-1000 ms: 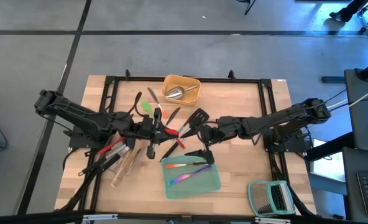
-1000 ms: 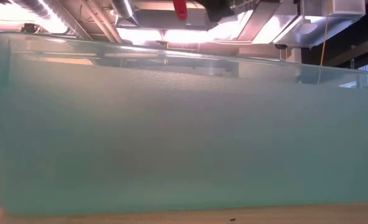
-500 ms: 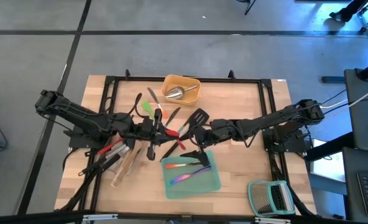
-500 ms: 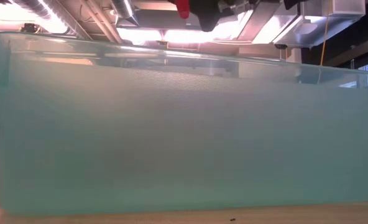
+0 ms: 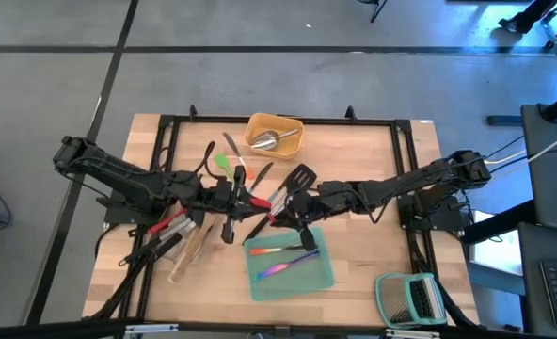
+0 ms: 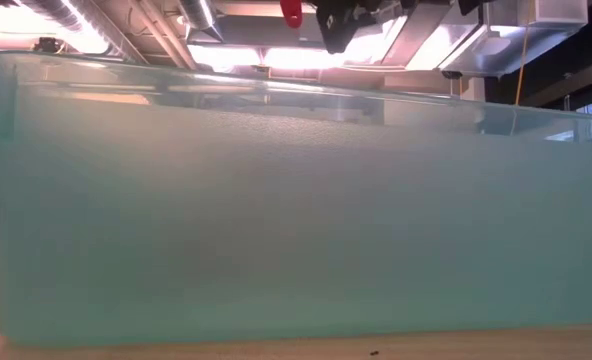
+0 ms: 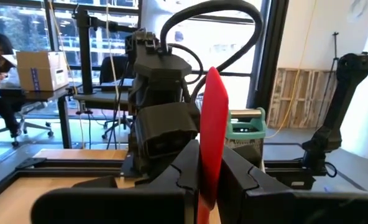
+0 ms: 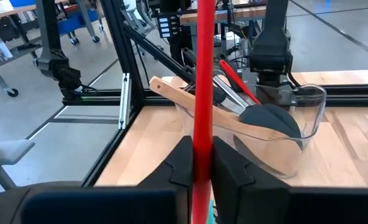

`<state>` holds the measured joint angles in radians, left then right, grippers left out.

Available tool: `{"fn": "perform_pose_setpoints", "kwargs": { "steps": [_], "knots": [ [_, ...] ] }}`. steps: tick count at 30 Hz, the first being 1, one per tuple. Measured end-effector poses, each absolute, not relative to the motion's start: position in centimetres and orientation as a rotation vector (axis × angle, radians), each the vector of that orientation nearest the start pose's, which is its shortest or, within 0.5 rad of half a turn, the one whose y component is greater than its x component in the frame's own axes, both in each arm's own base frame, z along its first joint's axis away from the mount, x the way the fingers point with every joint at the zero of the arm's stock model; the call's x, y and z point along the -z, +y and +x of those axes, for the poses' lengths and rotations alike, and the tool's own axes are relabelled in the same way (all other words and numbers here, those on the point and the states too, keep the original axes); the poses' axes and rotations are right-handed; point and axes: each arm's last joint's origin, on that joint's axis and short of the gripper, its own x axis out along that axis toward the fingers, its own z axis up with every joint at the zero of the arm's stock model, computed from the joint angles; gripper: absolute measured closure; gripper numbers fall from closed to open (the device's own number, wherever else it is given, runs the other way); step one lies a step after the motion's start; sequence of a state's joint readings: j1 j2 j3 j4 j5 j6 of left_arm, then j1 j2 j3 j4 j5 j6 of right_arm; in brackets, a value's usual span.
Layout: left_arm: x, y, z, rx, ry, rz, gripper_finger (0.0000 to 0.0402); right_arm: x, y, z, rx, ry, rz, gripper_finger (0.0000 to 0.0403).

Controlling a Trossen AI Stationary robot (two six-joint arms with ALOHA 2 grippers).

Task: Pick & Place Kitchen Items
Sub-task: Put the red spatula into the transparent bin

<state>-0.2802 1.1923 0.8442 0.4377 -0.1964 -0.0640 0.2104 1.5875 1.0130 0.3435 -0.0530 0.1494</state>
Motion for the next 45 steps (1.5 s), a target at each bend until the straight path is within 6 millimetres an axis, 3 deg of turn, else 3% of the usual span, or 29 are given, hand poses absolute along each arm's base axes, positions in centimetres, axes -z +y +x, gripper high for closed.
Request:
{"fn": "perform_pose_setpoints", "kwargs": {
  "steps": [4, 13, 22, 29, 35, 41, 45],
  "knots": [
    [-33.0, -7.0, 26.0, 0.120, -0.082, -0.084, 0.0368, -26.3, 7.6, 34.9, -0.248, 0.248, 0.130, 0.0373],
    [-32.5, -8.1, 25.7, 0.206, -0.025, -0.066, 0.0261, -26.9, 7.6, 34.2, -0.257, 0.260, 0.122, 0.0373],
    [-31.8, -8.4, 25.5, 0.052, 0.040, -0.038, 0.0195, -29.2, 7.5, 32.5, -0.175, 0.223, 0.064, 0.0373],
    [-31.9, -8.2, 25.7, -0.023, 0.017, -0.006, 0.0187, -30.0, 8.2, 31.9, -0.210, 0.189, 0.016, 0.0373],
    [-30.4, -8.7, 27.4, 0.013, -0.033, 0.078, 0.0196, -30.4, 9.2, 31.7, -0.225, 0.135, -0.045, 0.0373],
    [-30.1, -9.3, 29.2, 0.077, -0.205, 0.120, 0.0197, -30.6, 9.9, 31.5, -0.245, 0.110, -0.063, 0.0373],
    [-29.8, -9.5, 29.7, 0.086, -0.213, 0.119, 0.0198, -30.5, 9.9, 31.5, -0.240, 0.112, -0.064, 0.0373]
  ]
}}
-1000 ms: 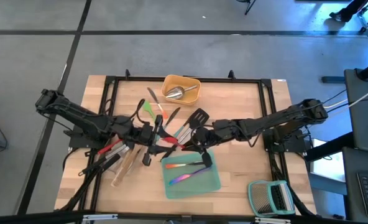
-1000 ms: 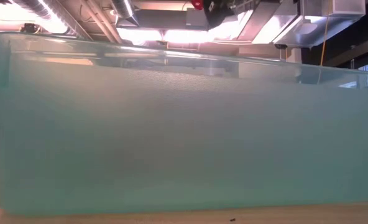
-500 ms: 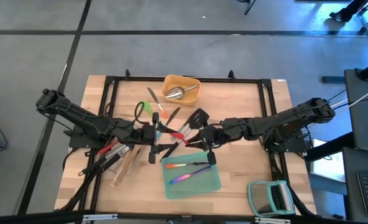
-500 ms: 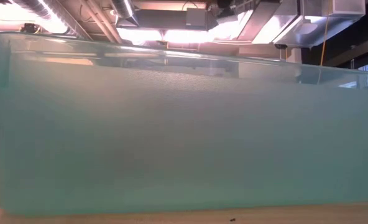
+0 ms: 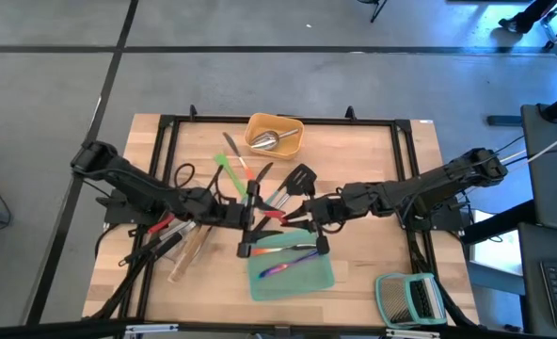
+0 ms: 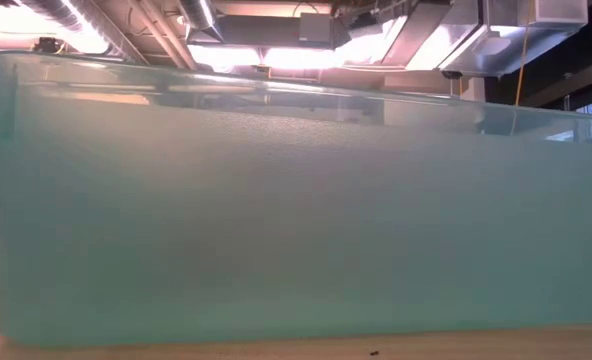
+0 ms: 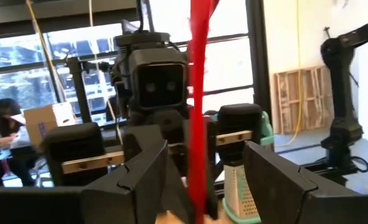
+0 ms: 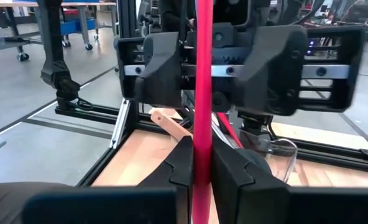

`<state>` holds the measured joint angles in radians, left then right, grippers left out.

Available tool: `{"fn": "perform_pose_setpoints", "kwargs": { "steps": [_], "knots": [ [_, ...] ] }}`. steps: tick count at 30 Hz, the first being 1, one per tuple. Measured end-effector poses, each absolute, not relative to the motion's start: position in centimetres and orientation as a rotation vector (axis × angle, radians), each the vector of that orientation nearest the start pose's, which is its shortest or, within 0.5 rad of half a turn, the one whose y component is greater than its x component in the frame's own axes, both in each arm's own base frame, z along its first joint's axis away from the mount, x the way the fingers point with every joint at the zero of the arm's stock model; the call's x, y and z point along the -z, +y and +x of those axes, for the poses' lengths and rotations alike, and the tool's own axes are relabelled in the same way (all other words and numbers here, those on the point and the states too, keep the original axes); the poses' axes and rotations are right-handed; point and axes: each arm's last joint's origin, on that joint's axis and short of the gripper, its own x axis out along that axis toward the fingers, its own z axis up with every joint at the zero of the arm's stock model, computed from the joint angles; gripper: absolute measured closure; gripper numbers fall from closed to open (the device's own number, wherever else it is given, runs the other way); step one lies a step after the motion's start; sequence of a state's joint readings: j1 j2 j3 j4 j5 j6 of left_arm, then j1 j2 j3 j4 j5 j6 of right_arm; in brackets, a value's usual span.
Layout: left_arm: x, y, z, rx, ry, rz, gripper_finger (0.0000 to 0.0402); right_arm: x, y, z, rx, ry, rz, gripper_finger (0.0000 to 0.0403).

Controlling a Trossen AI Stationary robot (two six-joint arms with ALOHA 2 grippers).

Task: Pick & Place Kitchen Items
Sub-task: Put the red spatula into the transparent bin

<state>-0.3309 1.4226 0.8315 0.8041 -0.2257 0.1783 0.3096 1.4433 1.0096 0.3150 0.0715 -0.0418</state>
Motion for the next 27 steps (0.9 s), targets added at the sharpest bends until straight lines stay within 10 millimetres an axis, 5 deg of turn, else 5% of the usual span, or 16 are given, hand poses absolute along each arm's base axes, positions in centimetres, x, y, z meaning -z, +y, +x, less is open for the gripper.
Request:
{"fn": "perform_pose_setpoints", "kwargs": {
  "steps": [18, 27],
  "knots": [
    [-29.9, -8.5, 30.0, 0.041, -0.209, 0.086, 0.0260, -30.4, 9.7, 31.5, -0.176, 0.118, -0.080, 0.0373],
    [-29.7, -8.3, 30.1, 0.043, -0.195, 0.106, 0.0384, -30.4, 9.6, 31.5, -0.172, 0.121, -0.093, 0.0373]
  ]
}}
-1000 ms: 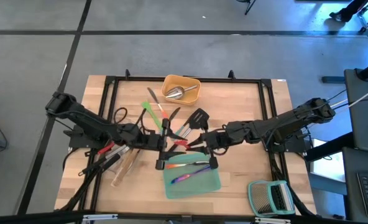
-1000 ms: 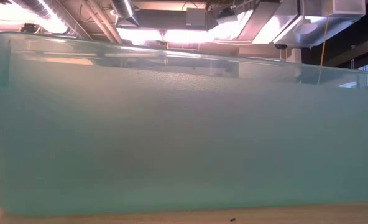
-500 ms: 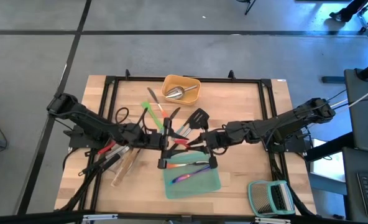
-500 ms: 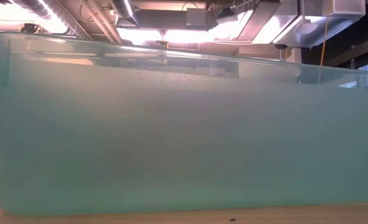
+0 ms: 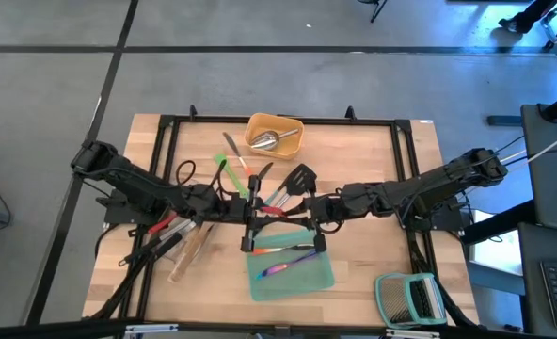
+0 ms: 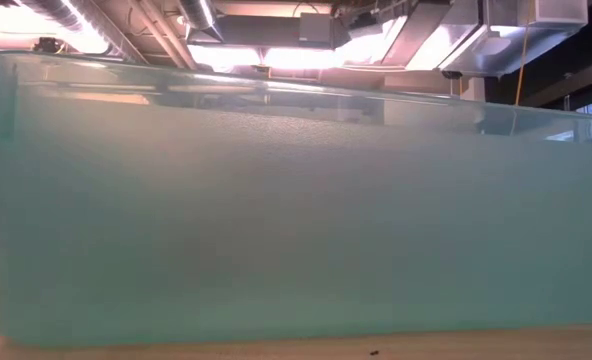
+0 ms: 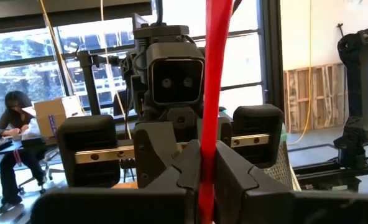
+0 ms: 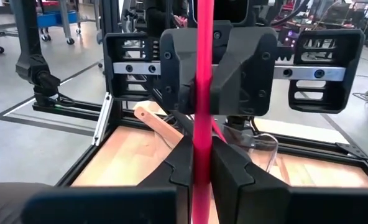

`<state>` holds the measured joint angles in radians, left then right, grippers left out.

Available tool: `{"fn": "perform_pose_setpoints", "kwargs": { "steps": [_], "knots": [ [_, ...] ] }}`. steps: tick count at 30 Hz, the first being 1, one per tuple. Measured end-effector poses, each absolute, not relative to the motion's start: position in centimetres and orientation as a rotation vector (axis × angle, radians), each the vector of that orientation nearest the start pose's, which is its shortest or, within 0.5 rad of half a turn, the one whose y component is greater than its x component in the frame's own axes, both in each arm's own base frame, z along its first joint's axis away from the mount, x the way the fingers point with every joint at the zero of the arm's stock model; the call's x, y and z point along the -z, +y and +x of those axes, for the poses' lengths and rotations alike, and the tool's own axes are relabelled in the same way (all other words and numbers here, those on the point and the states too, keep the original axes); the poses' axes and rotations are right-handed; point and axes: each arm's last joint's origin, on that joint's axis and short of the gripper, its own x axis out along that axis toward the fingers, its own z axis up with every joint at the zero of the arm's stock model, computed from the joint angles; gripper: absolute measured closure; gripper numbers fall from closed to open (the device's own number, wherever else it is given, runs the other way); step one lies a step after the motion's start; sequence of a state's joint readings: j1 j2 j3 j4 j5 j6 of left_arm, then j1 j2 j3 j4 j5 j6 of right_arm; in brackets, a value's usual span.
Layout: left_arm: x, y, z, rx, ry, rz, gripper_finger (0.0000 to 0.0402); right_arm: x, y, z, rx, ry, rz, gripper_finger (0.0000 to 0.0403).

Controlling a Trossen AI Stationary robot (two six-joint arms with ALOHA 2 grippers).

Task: Pick & Place Kitchen Items
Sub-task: Put the red spatula into the transparent bin

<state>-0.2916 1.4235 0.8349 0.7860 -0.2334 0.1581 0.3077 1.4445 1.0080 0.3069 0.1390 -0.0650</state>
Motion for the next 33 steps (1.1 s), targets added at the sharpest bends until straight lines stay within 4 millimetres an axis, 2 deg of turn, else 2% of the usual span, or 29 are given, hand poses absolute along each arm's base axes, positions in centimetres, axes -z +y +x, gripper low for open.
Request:
{"fn": "perform_pose_setpoints", "kwargs": {
  "steps": [3, 7, 11, 14, 18, 22, 26, 29, 33],
  "knots": [
    [-29.7, -8.3, 30.1, 0.025, -0.187, 0.094, 0.0384, -30.3, 9.6, 31.5, -0.170, 0.129, -0.099, 0.0367],
    [-29.9, -8.3, 29.9, -0.008, -0.184, 0.072, 0.0384, -30.3, 9.5, 31.4, -0.130, 0.136, -0.098, 0.0307],
    [-31.5, -8.9, 29.3, -0.057, -0.184, 0.061, 0.0384, -30.9, 9.7, 30.2, -0.128, 0.181, -0.120, 0.0248],
    [-32.8, -9.4, 29.3, -0.104, -0.121, 0.073, 0.0384, -31.7, 9.9, 28.8, -0.160, 0.199, -0.149, 0.0222],
    [-35.4, -9.0, 29.6, -0.177, 0.101, 0.016, 0.0384, -32.9, 9.5, 26.7, -0.172, 0.233, -0.164, 0.0208],
    [-37.5, -7.3, 28.9, -0.357, 0.384, -0.097, 0.0384, -34.0, 8.5, 24.3, -0.153, 0.280, -0.146, 0.0206],
    [-38.8, -4.8, 27.1, -0.490, 0.606, -0.341, 0.0384, -34.4, 7.9, 22.7, -0.149, 0.325, -0.139, 0.0205],
    [-37.9, -3.1, 25.7, -0.571, 0.814, -0.541, 0.0384, -34.7, 7.7, 22.0, -0.152, 0.327, -0.140, 0.0205],
    [-36.0, -1.9, 23.3, -0.716, 1.127, -0.731, 0.0384, -34.6, 7.7, 21.9, -0.154, 0.340, -0.143, 0.0204]
  ]
}}
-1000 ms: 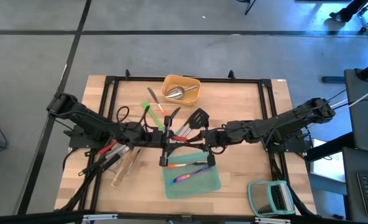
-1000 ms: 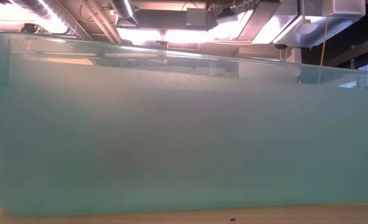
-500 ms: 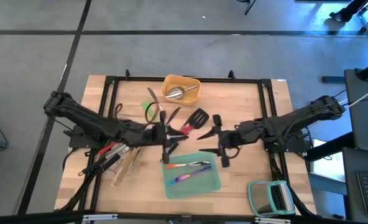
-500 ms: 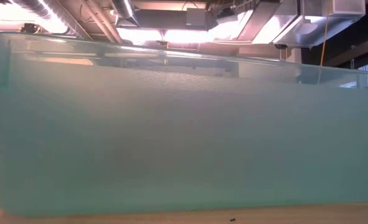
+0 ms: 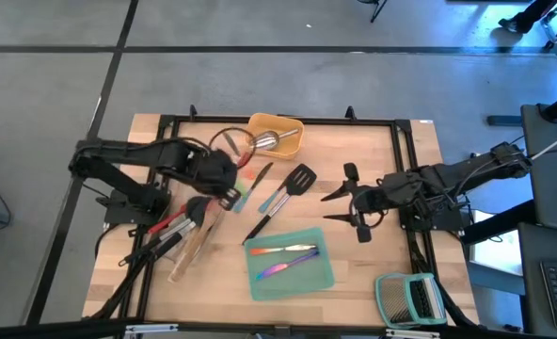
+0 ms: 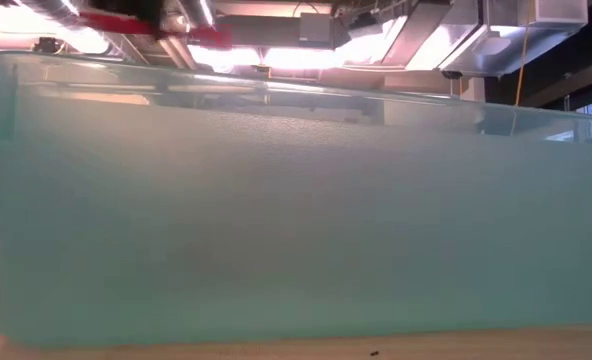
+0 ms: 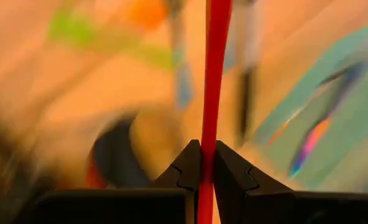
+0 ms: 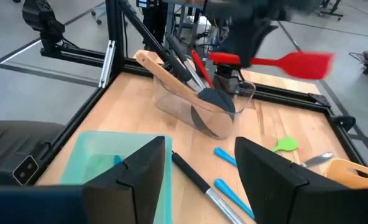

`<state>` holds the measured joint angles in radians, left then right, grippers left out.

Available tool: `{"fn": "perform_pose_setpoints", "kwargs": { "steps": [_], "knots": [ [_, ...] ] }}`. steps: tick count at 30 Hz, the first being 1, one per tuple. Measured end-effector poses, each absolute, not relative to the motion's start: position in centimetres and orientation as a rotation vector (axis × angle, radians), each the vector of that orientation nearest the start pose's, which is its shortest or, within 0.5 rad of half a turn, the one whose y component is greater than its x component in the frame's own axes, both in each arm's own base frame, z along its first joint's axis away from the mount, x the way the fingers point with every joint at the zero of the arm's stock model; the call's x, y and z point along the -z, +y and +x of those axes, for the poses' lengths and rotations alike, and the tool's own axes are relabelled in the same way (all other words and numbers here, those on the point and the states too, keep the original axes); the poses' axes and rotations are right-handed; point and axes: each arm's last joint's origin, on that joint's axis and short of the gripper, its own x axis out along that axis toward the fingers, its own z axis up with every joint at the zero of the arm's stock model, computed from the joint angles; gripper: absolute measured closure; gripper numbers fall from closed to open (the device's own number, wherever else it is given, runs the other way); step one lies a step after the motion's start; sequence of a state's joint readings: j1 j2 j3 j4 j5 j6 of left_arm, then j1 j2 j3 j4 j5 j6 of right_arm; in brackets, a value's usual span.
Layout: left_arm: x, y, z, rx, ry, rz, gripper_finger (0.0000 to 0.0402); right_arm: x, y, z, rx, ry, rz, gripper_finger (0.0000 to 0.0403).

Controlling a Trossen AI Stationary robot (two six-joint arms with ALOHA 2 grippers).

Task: Pick & Place Kitchen Items
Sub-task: Put the red spatula into the transparent bin

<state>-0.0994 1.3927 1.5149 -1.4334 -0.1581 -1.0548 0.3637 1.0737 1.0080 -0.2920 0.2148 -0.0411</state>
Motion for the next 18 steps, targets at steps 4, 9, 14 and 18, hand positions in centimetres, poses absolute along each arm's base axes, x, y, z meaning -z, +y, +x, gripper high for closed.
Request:
{"fn": "perform_pose_setpoints", "kwargs": {
  "steps": [4, 9, 14, 18],
  "knots": [
    [-33.7, -1.8, 21.9, -0.806, 1.378, -0.863, 0.0384, -34.6, 7.7, 21.9, -0.163, 0.341, -0.141, 0.0204],
    [-30.8, -2.3, 20.8, -0.792, 1.548, -1.002, 0.0385, -34.6, 7.7, 21.9, -0.163, 0.341, -0.141, 0.0204],
    [-27.2, -2.5, 19.6, -0.845, 1.739, -1.024, 0.0385, -34.6, 7.7, 21.9, -0.162, 0.341, -0.135, 0.0204],
    [-25.0, -2.6, 18.6, -0.834, 1.870, -1.031, 0.0385, -34.6, 7.7, 22.0, -0.162, 0.341, -0.134, 0.0204]
  ]
}}
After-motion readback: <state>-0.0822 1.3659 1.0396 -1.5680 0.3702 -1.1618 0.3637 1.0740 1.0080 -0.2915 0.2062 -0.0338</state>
